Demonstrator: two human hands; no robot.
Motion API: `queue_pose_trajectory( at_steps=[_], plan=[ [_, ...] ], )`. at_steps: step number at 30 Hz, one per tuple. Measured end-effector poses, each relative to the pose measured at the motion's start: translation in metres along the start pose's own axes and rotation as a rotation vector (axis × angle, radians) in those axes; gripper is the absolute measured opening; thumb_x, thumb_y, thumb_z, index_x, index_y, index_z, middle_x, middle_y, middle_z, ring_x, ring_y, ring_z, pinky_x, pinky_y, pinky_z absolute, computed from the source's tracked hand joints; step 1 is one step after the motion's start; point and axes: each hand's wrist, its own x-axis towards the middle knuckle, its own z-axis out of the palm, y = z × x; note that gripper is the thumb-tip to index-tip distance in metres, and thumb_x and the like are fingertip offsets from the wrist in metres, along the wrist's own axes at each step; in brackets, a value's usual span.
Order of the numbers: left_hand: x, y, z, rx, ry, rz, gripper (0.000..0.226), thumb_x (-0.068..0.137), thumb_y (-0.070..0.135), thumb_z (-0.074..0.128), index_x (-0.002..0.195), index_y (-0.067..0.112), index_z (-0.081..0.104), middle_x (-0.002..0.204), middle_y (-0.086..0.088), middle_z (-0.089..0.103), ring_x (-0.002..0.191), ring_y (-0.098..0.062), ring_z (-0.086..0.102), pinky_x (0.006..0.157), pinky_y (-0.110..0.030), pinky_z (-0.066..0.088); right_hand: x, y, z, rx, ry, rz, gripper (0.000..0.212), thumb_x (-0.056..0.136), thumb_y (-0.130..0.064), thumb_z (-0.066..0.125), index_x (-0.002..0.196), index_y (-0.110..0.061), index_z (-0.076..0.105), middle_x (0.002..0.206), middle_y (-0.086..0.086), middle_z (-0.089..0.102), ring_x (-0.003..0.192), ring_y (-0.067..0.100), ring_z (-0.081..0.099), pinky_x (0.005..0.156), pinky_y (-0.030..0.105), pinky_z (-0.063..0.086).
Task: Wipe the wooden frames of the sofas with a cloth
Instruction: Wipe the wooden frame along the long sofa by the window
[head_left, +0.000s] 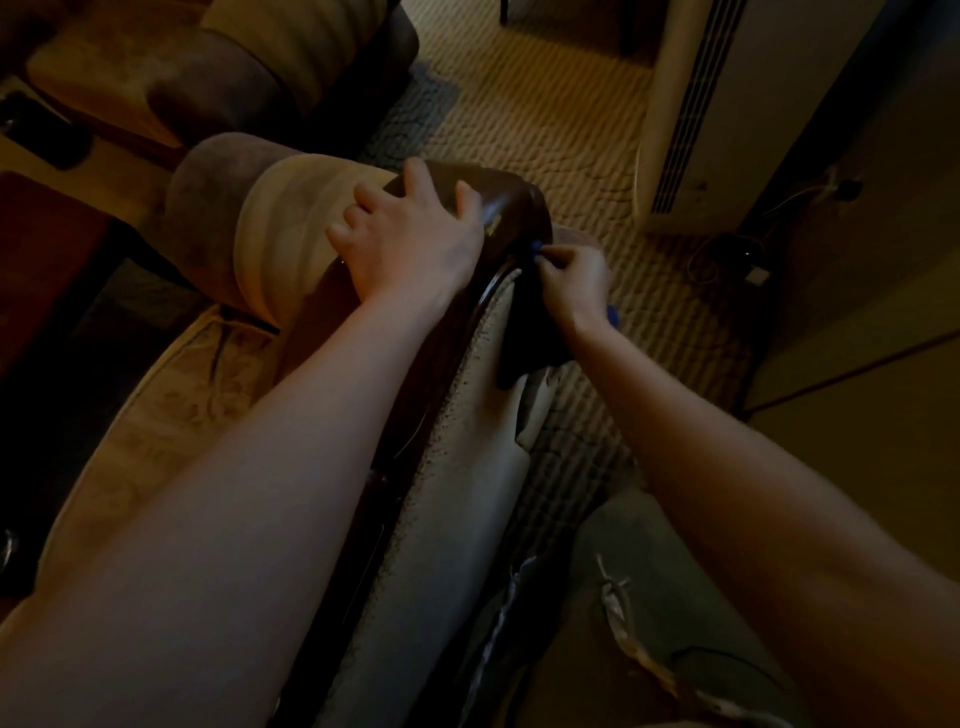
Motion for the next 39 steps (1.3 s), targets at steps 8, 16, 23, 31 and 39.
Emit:
queue_pose_trajectory(
  at_steps=[8, 16, 23, 31, 39],
  plan=[
    [0.0, 0.0, 0.001, 0.0, 0.005, 0.008, 0.061, 0.095, 0.054, 0.023, 0.145, 0.018, 0.024, 0.137, -0.028, 0.036, 0.122, -0.042, 0.04, 0.101, -0.051, 0.025, -0.016, 0.005, -0.006, -0.29, 0.121, -0.506, 0.023, 0.088, -0.002, 0.058, 0.107, -0.007, 0.07, 0.103, 0.014, 0.057, 0.097, 0.027, 0.051, 0.083, 0.028, 0.04],
    [0.0, 0.0, 0.0, -0.011, -0.005, -0.003, 0.062, 0.095, 0.054, 0.023, 0.146, 0.019, 0.022, 0.139, -0.028, 0.034, 0.124, -0.042, 0.038, 0.102, -0.052, 0.025, -0.03, 0.012, -0.005, -0.326, 0.151, -0.639, 0.017, 0.083, 0.0, 0.063, 0.095, -0.007, 0.072, 0.096, 0.013, 0.058, 0.088, 0.028, 0.053, 0.071, 0.031, 0.044],
    [0.005, -0.006, -0.005, -0.358, -0.001, -0.136, 0.046, 0.097, 0.042, 0.021, 0.136, 0.027, 0.042, 0.138, -0.015, 0.042, 0.128, -0.031, 0.037, 0.104, -0.05, 0.021, -0.048, -0.011, -0.009, 0.088, 0.156, -0.35, 0.025, 0.09, -0.007, 0.057, 0.114, -0.003, 0.065, 0.108, 0.012, 0.056, 0.096, 0.005, 0.045, 0.087, 0.001, 0.033],
    [0.001, -0.012, -0.009, -0.922, 0.212, -0.174, 0.037, 0.098, 0.024, 0.033, 0.127, 0.018, 0.056, 0.121, 0.006, 0.056, 0.113, -0.009, 0.048, 0.097, -0.025, 0.033, 0.001, -0.056, 0.006, 0.225, 0.253, -0.49, 0.02, 0.093, -0.016, 0.052, 0.101, -0.007, 0.068, 0.093, 0.01, 0.055, 0.087, 0.016, 0.051, 0.082, 0.026, 0.038],
    [0.004, -0.008, -0.004, -0.776, 0.237, -0.099, 0.037, 0.09, 0.03, 0.032, 0.102, 0.016, 0.063, 0.102, 0.004, 0.058, 0.097, -0.011, 0.047, 0.086, -0.029, 0.029, 0.025, -0.028, -0.001, 0.576, -0.067, 0.117, 0.039, 0.095, -0.031, 0.052, 0.13, -0.013, 0.054, 0.131, 0.003, 0.056, 0.121, 0.013, 0.05, 0.107, 0.029, 0.037]
  ],
)
